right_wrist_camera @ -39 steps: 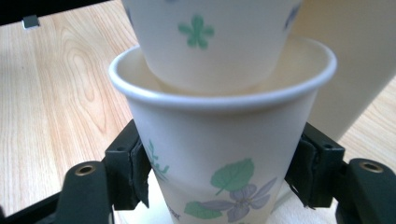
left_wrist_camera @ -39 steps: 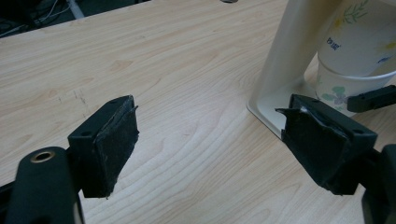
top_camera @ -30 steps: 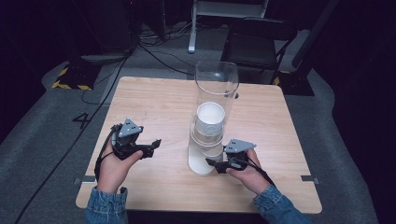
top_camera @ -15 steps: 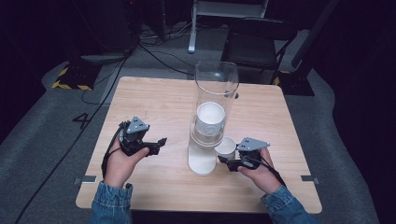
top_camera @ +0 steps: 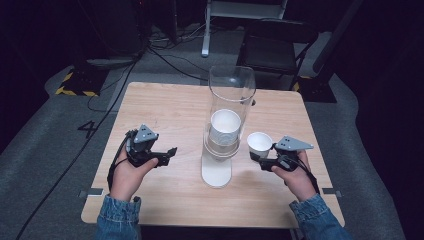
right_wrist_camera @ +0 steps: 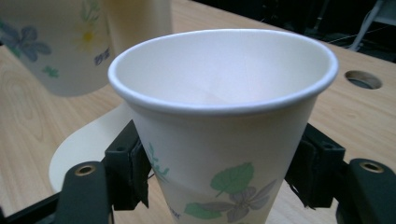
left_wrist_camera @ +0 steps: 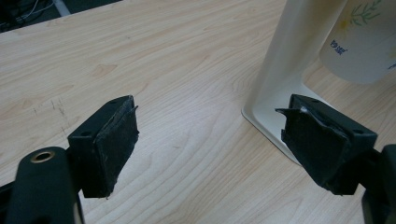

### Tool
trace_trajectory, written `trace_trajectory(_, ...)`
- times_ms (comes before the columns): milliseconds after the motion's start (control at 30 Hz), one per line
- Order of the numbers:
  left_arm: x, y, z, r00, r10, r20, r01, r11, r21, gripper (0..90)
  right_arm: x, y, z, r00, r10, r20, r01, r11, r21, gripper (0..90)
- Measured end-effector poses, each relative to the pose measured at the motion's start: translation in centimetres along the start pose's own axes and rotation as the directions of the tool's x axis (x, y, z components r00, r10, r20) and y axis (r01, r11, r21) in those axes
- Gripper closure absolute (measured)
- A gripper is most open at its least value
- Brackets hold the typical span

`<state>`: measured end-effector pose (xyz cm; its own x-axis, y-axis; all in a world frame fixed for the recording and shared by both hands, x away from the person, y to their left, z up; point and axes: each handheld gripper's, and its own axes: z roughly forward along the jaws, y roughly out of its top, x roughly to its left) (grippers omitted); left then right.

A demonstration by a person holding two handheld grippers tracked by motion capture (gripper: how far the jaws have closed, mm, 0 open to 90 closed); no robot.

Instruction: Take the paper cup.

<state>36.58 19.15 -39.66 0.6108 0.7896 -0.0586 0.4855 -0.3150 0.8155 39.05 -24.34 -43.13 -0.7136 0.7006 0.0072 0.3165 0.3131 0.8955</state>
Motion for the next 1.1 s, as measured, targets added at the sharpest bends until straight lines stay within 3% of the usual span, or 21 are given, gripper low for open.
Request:
trace_trajectory(267,0.0,-0.4,-0.4,0.9999,-0.004,-0.010,0.004,1.0000,0.003,18.3,-2.0,0.3,-0.5,0.9985,0.046,0.030,-0.045,0.999,-0.030,31.8)
trace_trajectory(533,-0.1,-1.1,-1.0,0.9996,-0.006,-0.027,0.006,0.9999,0.013,18.3,-3.6,0.4,0.1,0.9942,0.095,0.051,-0.089,0.990,-0.105,32.0)
trace_trajectory(633,0.0,-1.4,-1.2,0.9994,-0.010,-0.033,0.011,0.9999,0.010,18.3,-4.2,0.3,0.7,0.9932,0.087,0.078,-0.078,0.991,-0.107,32.0)
trace_trajectory(933,0.0,-2.1,-1.8,0.9986,-0.029,-0.044,0.029,0.9995,0.015,18.3,-5.4,-0.4,2.7,0.9904,0.103,0.092,-0.099,0.994,-0.050,32.0)
trace_trajectory(1100,0.0,-2.3,-2.0,0.9981,-0.033,-0.051,0.034,0.9992,0.019,18.3,-5.6,-1.3,4.3,0.9892,0.134,0.059,-0.135,0.991,0.008,31.7)
